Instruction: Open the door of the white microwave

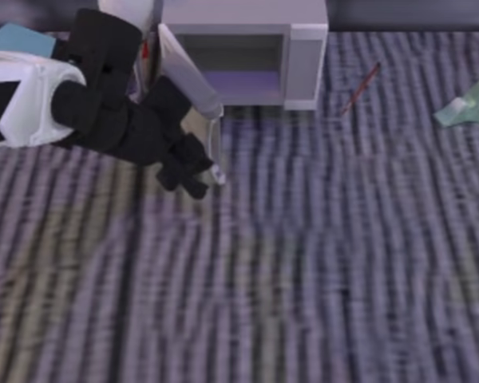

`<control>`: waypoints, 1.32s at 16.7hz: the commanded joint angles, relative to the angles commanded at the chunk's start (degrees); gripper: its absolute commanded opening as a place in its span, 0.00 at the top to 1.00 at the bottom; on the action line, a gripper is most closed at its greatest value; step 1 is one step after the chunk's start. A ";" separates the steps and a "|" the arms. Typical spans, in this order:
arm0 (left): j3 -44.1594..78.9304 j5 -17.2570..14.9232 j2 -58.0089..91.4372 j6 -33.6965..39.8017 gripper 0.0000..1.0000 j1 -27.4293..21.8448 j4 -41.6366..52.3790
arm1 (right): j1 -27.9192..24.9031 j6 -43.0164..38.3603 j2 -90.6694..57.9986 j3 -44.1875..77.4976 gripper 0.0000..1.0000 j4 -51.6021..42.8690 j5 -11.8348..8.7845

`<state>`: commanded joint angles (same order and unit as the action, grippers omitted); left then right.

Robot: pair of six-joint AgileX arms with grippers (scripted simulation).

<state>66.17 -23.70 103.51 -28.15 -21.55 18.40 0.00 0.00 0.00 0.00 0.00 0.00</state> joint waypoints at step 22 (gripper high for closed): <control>0.48 -3.14 0.09 -5.28 1.00 2.08 2.65 | 0.00 0.00 0.00 0.00 0.00 0.00 0.00</control>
<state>66.65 -26.84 103.60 -33.43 -19.47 21.05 0.00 0.00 0.00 0.00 0.00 0.00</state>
